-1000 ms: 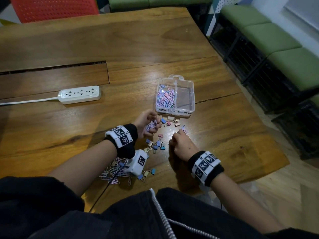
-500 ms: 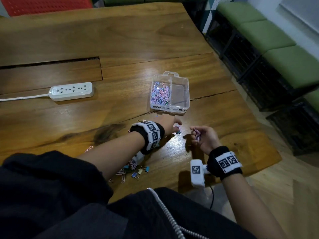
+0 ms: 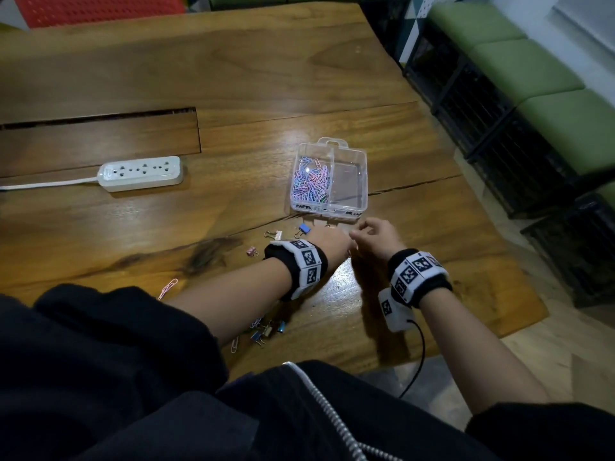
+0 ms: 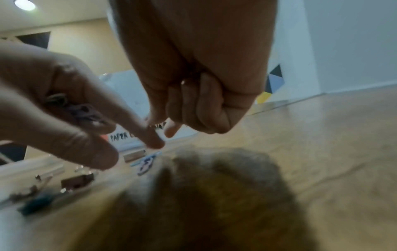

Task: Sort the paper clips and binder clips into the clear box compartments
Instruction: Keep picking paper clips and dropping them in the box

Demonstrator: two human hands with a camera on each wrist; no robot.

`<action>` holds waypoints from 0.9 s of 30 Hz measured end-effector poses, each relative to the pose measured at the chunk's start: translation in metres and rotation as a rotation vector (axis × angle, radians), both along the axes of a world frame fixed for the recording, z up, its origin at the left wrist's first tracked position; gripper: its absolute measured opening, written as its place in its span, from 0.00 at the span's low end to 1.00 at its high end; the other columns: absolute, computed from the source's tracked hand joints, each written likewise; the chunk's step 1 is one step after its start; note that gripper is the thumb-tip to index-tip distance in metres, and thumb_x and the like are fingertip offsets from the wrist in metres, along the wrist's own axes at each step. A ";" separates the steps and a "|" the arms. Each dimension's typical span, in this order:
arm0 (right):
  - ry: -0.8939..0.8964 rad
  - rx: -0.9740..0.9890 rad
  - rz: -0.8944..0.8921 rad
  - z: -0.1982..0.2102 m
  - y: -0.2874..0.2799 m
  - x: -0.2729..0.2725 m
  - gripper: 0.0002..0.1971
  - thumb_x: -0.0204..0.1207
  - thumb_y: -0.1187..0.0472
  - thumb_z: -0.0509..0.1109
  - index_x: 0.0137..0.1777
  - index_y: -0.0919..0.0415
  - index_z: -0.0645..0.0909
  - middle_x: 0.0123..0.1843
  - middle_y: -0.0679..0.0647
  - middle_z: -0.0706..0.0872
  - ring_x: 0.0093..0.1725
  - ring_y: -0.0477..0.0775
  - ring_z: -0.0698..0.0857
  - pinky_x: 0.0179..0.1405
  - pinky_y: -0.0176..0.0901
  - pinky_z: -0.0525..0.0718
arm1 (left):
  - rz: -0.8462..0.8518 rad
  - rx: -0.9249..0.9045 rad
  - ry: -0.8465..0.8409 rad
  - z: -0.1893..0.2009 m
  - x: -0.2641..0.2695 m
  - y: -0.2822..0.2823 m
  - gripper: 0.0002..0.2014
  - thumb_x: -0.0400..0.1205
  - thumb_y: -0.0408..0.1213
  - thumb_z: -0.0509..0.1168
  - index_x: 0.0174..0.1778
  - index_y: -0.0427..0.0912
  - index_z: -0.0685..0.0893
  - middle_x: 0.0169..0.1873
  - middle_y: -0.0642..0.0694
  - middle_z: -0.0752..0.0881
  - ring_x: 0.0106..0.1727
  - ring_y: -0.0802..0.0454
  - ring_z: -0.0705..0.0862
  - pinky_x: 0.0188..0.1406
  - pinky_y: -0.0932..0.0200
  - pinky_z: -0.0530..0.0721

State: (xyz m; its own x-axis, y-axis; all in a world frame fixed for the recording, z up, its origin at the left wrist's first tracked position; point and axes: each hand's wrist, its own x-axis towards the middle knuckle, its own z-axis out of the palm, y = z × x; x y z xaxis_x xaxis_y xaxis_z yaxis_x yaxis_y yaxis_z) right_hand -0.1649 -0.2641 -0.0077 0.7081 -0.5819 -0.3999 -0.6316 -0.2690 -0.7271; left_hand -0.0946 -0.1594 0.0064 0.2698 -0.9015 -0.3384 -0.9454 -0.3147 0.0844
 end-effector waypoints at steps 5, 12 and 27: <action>0.120 -0.215 0.216 0.004 0.000 0.004 0.09 0.71 0.59 0.71 0.51 0.57 0.81 0.37 0.51 0.78 0.41 0.52 0.76 0.43 0.47 0.76 | -0.132 0.127 -0.126 0.000 -0.008 0.004 0.10 0.82 0.31 0.57 0.54 0.37 0.82 0.51 0.42 0.86 0.53 0.41 0.85 0.50 0.44 0.81; 0.204 -0.369 0.323 -0.002 0.010 0.006 0.08 0.74 0.56 0.69 0.48 0.59 0.80 0.42 0.51 0.79 0.45 0.52 0.78 0.47 0.45 0.77 | 0.329 -0.025 0.399 0.011 0.008 0.026 0.15 0.84 0.41 0.50 0.39 0.39 0.78 0.33 0.46 0.76 0.37 0.48 0.75 0.42 0.56 0.75; 0.103 0.248 0.126 0.030 0.016 0.005 0.08 0.77 0.69 0.62 0.38 0.59 0.72 0.31 0.54 0.78 0.14 0.38 0.72 0.12 0.28 0.67 | 1.334 -0.459 1.703 0.056 0.108 0.015 0.15 0.86 0.40 0.53 0.55 0.30 0.75 0.40 0.38 0.80 0.36 0.48 0.84 0.35 0.60 0.86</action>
